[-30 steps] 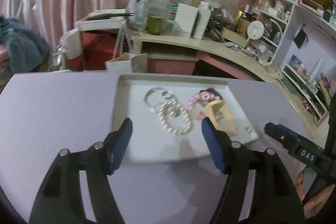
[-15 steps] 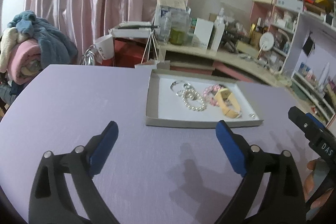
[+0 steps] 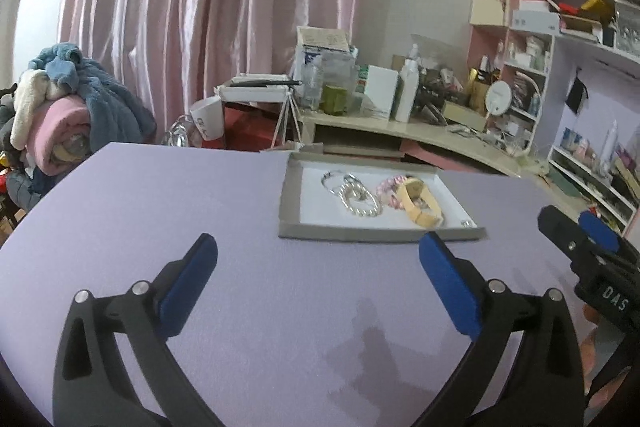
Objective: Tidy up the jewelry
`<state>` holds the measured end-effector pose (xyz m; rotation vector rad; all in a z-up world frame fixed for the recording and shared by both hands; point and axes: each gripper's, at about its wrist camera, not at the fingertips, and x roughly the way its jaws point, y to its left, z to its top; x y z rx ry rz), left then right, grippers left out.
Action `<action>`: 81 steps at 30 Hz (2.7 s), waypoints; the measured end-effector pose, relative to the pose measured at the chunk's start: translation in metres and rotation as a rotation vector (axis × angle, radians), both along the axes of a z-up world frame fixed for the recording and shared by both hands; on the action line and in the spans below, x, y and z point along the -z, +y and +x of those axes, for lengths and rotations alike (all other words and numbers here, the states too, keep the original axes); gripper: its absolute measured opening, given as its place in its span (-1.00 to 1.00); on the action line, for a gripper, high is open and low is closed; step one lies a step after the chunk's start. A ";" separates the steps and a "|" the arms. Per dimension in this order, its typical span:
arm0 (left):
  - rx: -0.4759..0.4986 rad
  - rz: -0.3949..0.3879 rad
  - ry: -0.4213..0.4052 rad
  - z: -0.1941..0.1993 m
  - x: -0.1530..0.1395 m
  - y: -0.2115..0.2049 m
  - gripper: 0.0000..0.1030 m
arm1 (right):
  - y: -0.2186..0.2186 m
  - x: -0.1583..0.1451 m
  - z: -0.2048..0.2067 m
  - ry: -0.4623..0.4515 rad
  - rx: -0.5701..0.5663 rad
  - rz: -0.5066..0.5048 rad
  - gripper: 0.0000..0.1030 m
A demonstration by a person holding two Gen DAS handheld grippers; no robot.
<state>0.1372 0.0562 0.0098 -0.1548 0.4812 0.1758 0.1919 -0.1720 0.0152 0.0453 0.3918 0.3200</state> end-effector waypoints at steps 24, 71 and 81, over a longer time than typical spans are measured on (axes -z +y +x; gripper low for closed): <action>0.040 0.001 -0.086 -0.006 0.002 0.002 0.96 | 0.000 0.009 -0.005 -0.039 -0.025 0.061 0.97; 0.125 -0.083 -0.067 0.011 0.012 0.013 0.96 | -0.004 0.020 0.005 0.013 -0.036 0.099 0.97; 0.122 -0.081 -0.064 0.012 0.014 0.012 0.96 | -0.004 0.020 0.005 0.013 -0.036 0.098 0.97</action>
